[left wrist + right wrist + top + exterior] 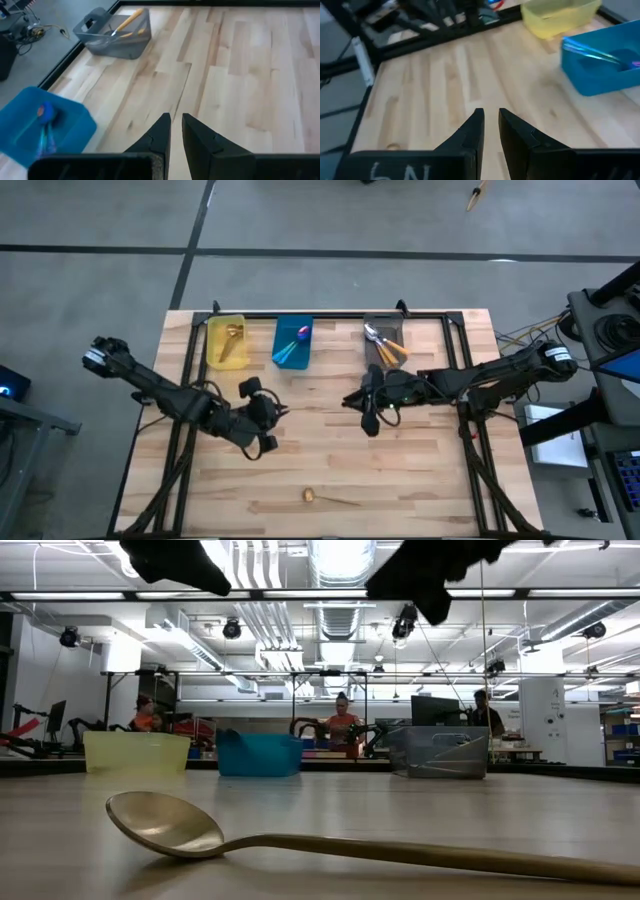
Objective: Sort silverware by color (type)
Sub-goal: Adjust the yellow spoon in the black bin
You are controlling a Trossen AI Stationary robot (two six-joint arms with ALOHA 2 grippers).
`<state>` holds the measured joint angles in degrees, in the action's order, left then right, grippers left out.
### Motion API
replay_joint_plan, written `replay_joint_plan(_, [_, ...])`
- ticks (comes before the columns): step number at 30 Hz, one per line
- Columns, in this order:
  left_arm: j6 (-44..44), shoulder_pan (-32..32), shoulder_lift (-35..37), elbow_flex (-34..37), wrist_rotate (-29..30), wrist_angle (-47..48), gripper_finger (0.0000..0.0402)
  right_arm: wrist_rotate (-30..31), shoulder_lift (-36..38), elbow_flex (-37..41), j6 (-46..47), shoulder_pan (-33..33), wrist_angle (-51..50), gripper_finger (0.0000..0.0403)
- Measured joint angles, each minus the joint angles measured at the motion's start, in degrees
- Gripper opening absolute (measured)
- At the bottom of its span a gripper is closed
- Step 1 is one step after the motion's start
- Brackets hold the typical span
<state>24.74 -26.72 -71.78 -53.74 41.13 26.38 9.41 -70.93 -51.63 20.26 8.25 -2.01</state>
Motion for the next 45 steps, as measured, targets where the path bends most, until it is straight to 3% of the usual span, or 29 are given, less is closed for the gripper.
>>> replay_joint_plan(4, [0.0,-0.6,-2.1,0.0,1.0,-2.2,0.0030,0.0,-2.0,-5.6,-0.6,2.8,-7.1,0.0047])
replay_joint_plan(9, [0.0,-0.7,-3.8,0.0,1.0,-4.1,0.0030,5.5,-5.7,-15.7,2.0,2.6,-27.0,0.0047])
replay_joint_plan(12, [0.0,-0.7,-4.1,-0.2,1.1,-4.1,0.0030,8.7,-8.7,-22.5,6.2,-0.1,-39.5,0.0047])
replay_joint_plan(21, [-5.1,-0.7,-3.2,-0.6,6.8,-4.3,0.0030,6.2,-18.2,-36.8,5.9,-14.4,-65.9,0.0047])
replay_joint_plan(27, [-12.7,-0.6,-1.6,-0.6,10.0,-4.3,0.0029,-0.3,-23.4,-37.3,-2.4,-27.8,-70.5,0.0047])
replay_joint_plan(35, [-23.6,-0.6,0.6,-0.4,15.6,-1.7,0.0029,-0.5,-30.9,-37.4,-9.3,-44.9,-71.8,0.0047])
replay_joint_plan(39, [-25.8,-0.6,1.5,0.8,19.1,-0.6,0.0029,-0.9,-33.5,-37.9,-10.8,-49.7,-72.8,0.0055])
replay_joint_plan(45, [-23.1,-0.6,2.5,1.9,21.4,3.8,0.0029,-3.9,-35.2,-37.9,-13.7,-51.4,-74.6,0.0102])
